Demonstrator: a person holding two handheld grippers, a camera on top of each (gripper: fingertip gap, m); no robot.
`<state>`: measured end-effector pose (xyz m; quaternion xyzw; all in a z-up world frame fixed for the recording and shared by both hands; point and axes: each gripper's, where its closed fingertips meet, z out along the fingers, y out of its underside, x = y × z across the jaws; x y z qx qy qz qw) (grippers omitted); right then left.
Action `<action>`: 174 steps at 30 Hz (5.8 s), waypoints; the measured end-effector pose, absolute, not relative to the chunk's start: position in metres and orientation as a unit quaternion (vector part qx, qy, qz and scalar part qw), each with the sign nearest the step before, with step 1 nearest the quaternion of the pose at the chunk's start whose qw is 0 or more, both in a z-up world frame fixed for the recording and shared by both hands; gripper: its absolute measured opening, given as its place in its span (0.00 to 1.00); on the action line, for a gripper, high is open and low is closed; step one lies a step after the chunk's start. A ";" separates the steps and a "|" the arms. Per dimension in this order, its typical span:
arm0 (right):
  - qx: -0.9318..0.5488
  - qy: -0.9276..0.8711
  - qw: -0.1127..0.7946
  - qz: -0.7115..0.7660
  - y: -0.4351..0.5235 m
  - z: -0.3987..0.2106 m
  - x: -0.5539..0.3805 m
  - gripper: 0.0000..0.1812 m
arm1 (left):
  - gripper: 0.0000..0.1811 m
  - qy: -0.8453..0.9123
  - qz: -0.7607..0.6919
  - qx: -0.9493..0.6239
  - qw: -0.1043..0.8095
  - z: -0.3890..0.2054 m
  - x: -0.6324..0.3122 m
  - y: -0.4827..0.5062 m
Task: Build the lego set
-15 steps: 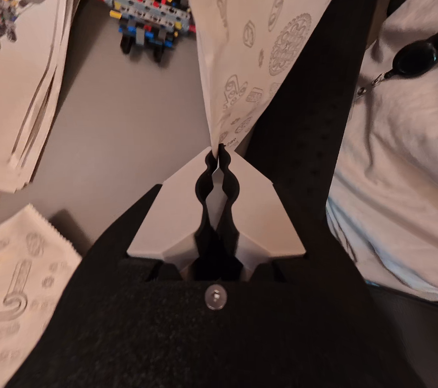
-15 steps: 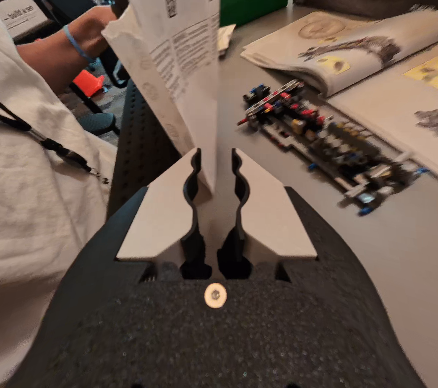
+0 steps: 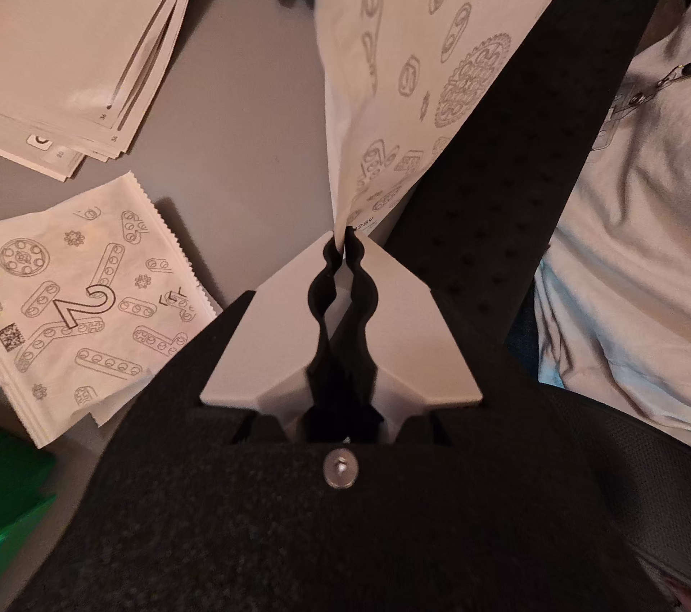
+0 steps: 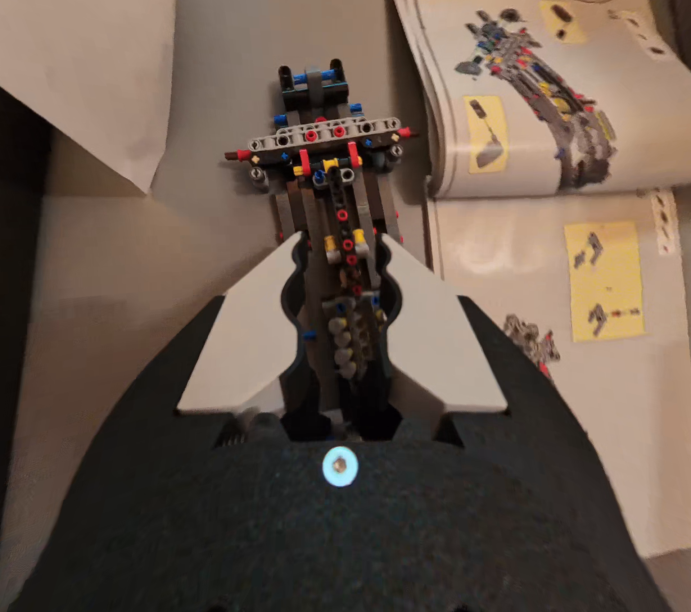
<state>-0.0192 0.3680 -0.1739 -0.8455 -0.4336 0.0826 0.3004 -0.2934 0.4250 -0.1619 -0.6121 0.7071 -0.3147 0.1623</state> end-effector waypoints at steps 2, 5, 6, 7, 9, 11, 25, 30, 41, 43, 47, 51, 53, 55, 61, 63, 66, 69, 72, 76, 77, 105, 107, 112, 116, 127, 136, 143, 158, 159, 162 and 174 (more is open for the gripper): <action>-0.847 -0.453 0.269 0.074 0.370 -0.185 -0.021 0.13 | 0.00 0.709 -0.314 -0.609 0.166 -0.162 -0.293 0.425; -0.849 -0.454 0.260 0.078 0.365 -0.182 -0.017 0.04 | 0.00 0.710 -0.314 -0.608 0.168 -0.163 -0.293 0.425; -0.852 -0.452 0.250 0.080 0.360 -0.182 -0.013 0.04 | 0.00 0.709 -0.315 -0.608 0.168 -0.163 -0.293 0.425; -0.857 -0.448 0.243 0.078 0.355 -0.182 -0.007 0.04 | 0.00 0.708 -0.317 -0.608 0.168 -0.163 -0.294 0.425; -0.863 -0.444 0.231 0.071 0.342 -0.183 0.005 0.04 | 0.00 0.707 -0.322 -0.607 0.169 -0.163 -0.293 0.425; -0.871 -0.437 0.215 0.066 0.326 -0.183 0.019 0.03 | 0.00 0.705 -0.327 -0.605 0.170 -0.163 -0.293 0.425; -0.850 -0.329 0.392 0.122 0.317 -0.169 -0.082 0.19 | 0.01 0.692 -0.359 -0.606 0.157 -0.170 -0.292 0.415; -0.857 -0.311 0.384 0.147 0.331 -0.190 -0.099 0.03 | 0.03 0.701 -0.358 -0.602 0.133 -0.188 -0.283 0.403; -0.883 -0.147 0.290 0.338 0.282 -0.142 -0.134 0.00 | 0.00 0.535 -0.496 -0.683 0.002 -0.128 -0.300 0.357; -0.878 -0.082 0.250 0.400 0.268 -0.139 -0.142 0.00 | 0.00 0.485 -0.546 -0.681 -0.053 -0.114 -0.312 0.337; -0.848 -0.020 0.175 0.500 0.249 -0.149 -0.156 0.00 | 0.00 0.407 -0.572 -0.705 -0.105 -0.128 -0.327 0.326; -0.867 -0.053 0.162 0.468 0.248 -0.173 -0.162 0.00 | 0.03 0.417 -0.519 -0.740 -0.093 -0.158 -0.333 0.328; -0.875 -0.071 0.183 0.443 0.252 -0.176 -0.158 0.02 | 0.10 0.434 -0.494 -0.750 -0.064 -0.163 -0.335 0.334; -0.883 -0.103 0.205 0.410 0.250 -0.176 -0.153 0.05 | 0.17 0.461 -0.451 -0.764 -0.007 -0.167 -0.340 0.348; -0.896 -0.235 0.323 0.193 0.247 -0.169 -0.118 0.21 | 0.27 0.631 -0.243 -0.710 0.196 -0.172 -0.368 0.362; -0.881 -0.287 0.353 0.131 0.243 -0.166 -0.128 0.24 | 0.26 0.687 -0.197 -0.657 0.239 -0.175 -0.369 0.349; -0.867 -0.323 0.365 0.105 0.235 -0.171 -0.149 0.27 | 0.25 0.719 -0.162 -0.615 0.280 -0.177 -0.371 0.337; -0.865 -0.307 0.389 0.076 0.239 -0.174 -0.149 0.27 | 0.29 0.706 -0.171 -0.621 0.295 -0.176 -0.376 0.332; -0.855 -0.261 0.437 0.096 0.248 -0.163 -0.149 0.25 | 0.27 0.695 -0.179 -0.607 0.342 -0.172 -0.368 0.327; -0.840 -0.308 0.445 0.025 0.250 -0.167 -0.144 0.20 | 0.18 0.717 -0.079 -0.537 0.436 -0.167 -0.365 0.331; -0.839 -0.314 0.444 0.010 0.251 -0.167 -0.144 0.17 | 0.18 0.725 -0.060 -0.522 0.445 -0.167 -0.365 0.331; -0.822 -0.339 0.455 -0.057 0.265 -0.165 -0.148 0.00 | 0.00 0.738 0.027 -0.471 0.482 -0.154 -0.354 0.347; -0.819 -0.343 0.454 -0.075 0.267 -0.160 -0.147 0.00 | 0.00 0.736 0.028 -0.474 0.483 -0.149 -0.353 0.349; -0.810 -0.379 0.436 -0.098 0.278 -0.127 -0.144 0.00 | 0.00 0.734 0.025 -0.474 0.486 -0.113 -0.349 0.364; -0.828 -0.383 0.407 -0.041 0.292 -0.101 -0.135 0.00 | 0.00 0.748 0.026 -0.467 0.471 -0.087 -0.341 0.374; -0.857 -0.410 0.312 0.013 0.314 -0.076 -0.118 0.00 | 0.00 0.775 0.023 -0.470 0.422 -0.065 -0.324 0.398; -0.862 -0.425 0.276 0.014 0.326 -0.039 -0.110 0.00 | 0.00 0.791 -0.011 -0.493 0.362 -0.040 -0.314 0.414; -0.872 -0.433 0.222 0.051 0.336 -0.013 -0.107 0.00 | 0.00 0.797 -0.055 -0.510 0.320 -0.016 -0.310 0.426; -0.881 -0.418 0.198 0.101 0.352 0.004 -0.099 0.00 | 0.00 0.808 -0.085 -0.502 0.295 -0.004 -0.308 0.429; -0.881 -0.418 0.194 0.102 0.352 0.006 -0.098 0.00 | 0.00 0.810 -0.084 -0.501 0.293 -0.002 -0.307 0.429; -0.885 -0.413 0.188 0.105 0.354 0.015 -0.094 0.00 | 0.00 0.815 -0.080 -0.495 0.292 0.005 -0.304 0.430; -0.885 -0.417 0.194 0.077 0.364 0.030 -0.090 0.00 | 0.00 0.809 -0.046 -0.487 0.327 0.032 -0.286 0.452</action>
